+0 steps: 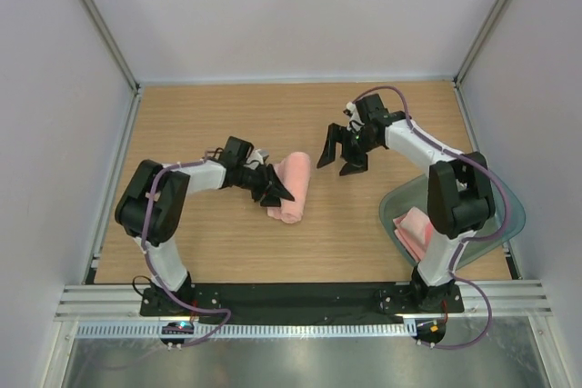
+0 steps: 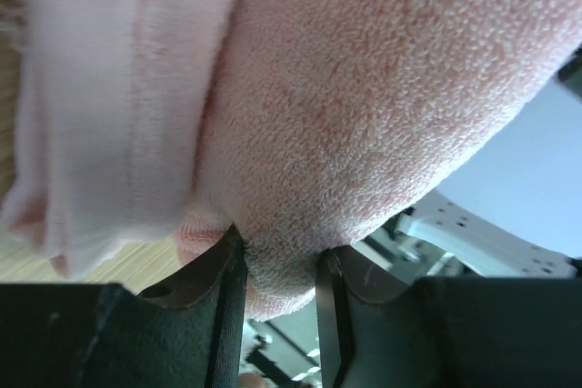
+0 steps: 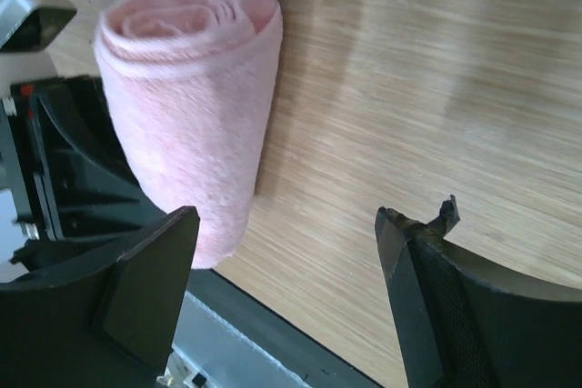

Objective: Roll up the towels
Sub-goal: Roll the towel

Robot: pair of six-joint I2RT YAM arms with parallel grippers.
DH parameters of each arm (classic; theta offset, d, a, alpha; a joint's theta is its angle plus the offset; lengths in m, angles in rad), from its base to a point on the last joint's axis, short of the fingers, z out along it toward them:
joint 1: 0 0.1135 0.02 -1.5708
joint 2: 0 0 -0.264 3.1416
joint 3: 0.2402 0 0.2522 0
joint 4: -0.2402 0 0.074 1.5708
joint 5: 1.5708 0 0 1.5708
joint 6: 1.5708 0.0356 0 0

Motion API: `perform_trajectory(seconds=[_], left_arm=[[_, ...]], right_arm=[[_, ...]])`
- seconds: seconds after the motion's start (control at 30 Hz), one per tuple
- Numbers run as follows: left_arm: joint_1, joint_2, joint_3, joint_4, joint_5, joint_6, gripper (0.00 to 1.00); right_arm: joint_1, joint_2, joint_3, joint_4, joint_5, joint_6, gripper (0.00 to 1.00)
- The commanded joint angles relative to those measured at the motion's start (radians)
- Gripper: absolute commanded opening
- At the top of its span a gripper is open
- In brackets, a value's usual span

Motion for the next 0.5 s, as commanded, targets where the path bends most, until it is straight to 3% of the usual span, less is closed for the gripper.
perform_trajectory(seconds=[0.0,0.23,0.47], left_arm=[[0.073,0.03,-0.107,0.201,0.176,-0.135,0.17],[0.223,0.083,-0.17,0.241,0.239,-0.107,0.15],[0.289,0.162,-0.164,0.146,0.231,-0.002,0.14]], right_arm=[[0.013,-0.074,-0.092,0.173,-0.137,0.04,0.86],[0.084,-0.099,-0.29,0.511,-0.225,0.184,0.87],[0.144,-0.058,-0.329,0.696,-0.206,0.246,0.89]])
